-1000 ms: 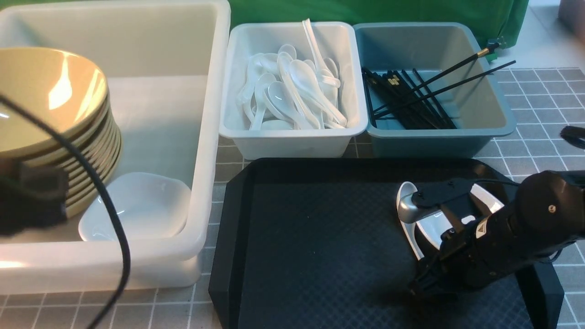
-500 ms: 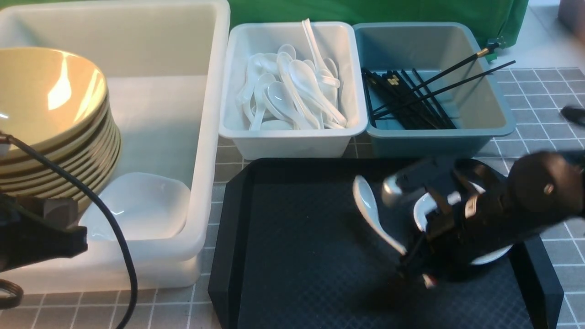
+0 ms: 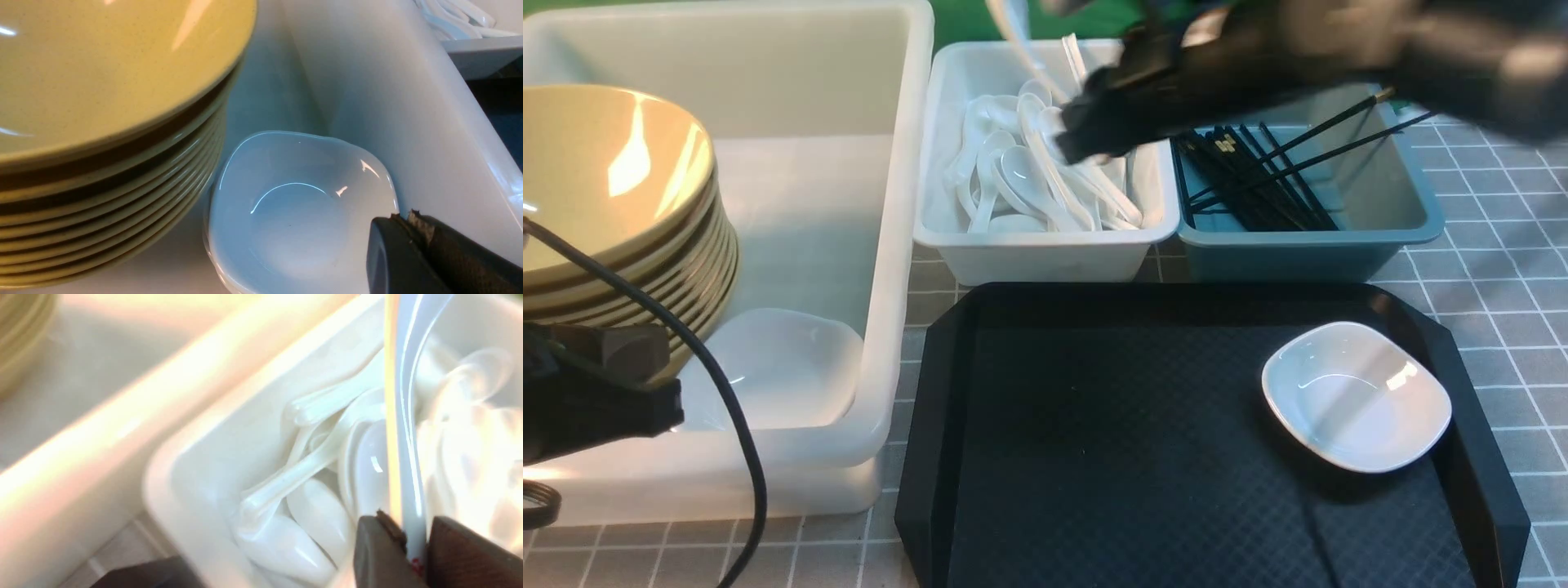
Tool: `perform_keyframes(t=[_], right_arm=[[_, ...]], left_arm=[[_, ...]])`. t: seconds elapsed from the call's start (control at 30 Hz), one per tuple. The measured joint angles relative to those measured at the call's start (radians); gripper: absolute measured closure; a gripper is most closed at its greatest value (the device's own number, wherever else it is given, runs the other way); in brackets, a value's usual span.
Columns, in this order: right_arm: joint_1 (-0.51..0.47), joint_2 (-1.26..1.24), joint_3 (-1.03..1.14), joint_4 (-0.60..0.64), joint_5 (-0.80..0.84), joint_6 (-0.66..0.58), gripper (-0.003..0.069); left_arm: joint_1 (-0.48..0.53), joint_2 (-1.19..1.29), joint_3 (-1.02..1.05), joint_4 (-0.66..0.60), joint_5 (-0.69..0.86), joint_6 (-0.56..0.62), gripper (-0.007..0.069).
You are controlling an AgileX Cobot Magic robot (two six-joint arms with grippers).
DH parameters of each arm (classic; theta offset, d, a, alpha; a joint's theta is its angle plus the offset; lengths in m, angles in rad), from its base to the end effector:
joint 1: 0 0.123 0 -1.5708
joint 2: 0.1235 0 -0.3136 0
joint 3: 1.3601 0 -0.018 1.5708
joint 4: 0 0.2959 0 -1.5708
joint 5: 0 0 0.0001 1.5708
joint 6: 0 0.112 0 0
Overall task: On grey table put chopsticks spoon bowls plates into blue grey white boxes.
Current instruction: 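Place the white spoon into the bin of spoons with the right gripper, then reach for and grasp the small white dish on the black tray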
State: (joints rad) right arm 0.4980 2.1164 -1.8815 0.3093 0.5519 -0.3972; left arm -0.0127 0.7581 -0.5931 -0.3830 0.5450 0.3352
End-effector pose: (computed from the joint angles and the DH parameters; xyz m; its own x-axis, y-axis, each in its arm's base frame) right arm 0.4974 0.2908 0.2738 -0.4702 -0.4030 -0.7851 -0.6480 0.7616 -0.0029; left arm 0.1879 -0.0241 0.2988 -0.5558 0.0104 -0.8313 0.1753 0.9789 -0.1050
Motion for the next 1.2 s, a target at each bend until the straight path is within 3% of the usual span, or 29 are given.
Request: perform_keyframes(t=[0.27,0.47,0.6,0.67,0.73,0.77,0.8,0.9,1.0,1.2], right_arm=[[-0.013,0.154,-0.249,-0.155,0.251,0.128,0.0202],[-0.017,0.057,-0.288,-0.399,0.464,0.200,0.0172],[-0.059,-0.035,-0.253,-0.494,0.613,0.224,0.0226],[-0.116,-0.083,-0.168,-0.492,0.652,0.231,0.0299],[-0.203,-0.141,0.019,-0.440,0.659,0.240,0.0424],[-0.203,-0.145,0.019,-0.435,0.658,0.240,0.0424],[-0.254,-0.180,0.181,-0.389,0.625,0.237,0.0502],[-0.297,-0.232,0.413,-0.327,0.519,0.223,0.0605],[-0.302,-0.293,0.631,-0.263,0.364,0.215,0.0627],[-0.268,-0.278,0.750,-0.041,0.275,0.076,0.0627]], left_arm=[[0.000,0.000,0.000,-0.049,0.013,0.056,0.0636],[0.000,0.000,0.000,-0.051,0.018,0.072,0.0636],[0.000,0.000,0.000,-0.052,0.021,0.073,0.0636],[0.000,0.000,0.000,-0.052,0.021,0.073,0.0636],[0.000,0.000,0.000,-0.056,0.024,0.073,0.0636],[0.000,0.000,0.000,-0.056,0.025,0.073,0.0636],[0.000,0.000,0.000,-0.056,0.029,0.073,0.0636],[0.000,0.000,0.000,-0.058,0.033,0.073,0.0636],[0.000,0.000,0.000,-0.058,0.033,0.073,0.0636],[0.000,0.000,0.000,-0.058,0.026,0.077,0.0636]])
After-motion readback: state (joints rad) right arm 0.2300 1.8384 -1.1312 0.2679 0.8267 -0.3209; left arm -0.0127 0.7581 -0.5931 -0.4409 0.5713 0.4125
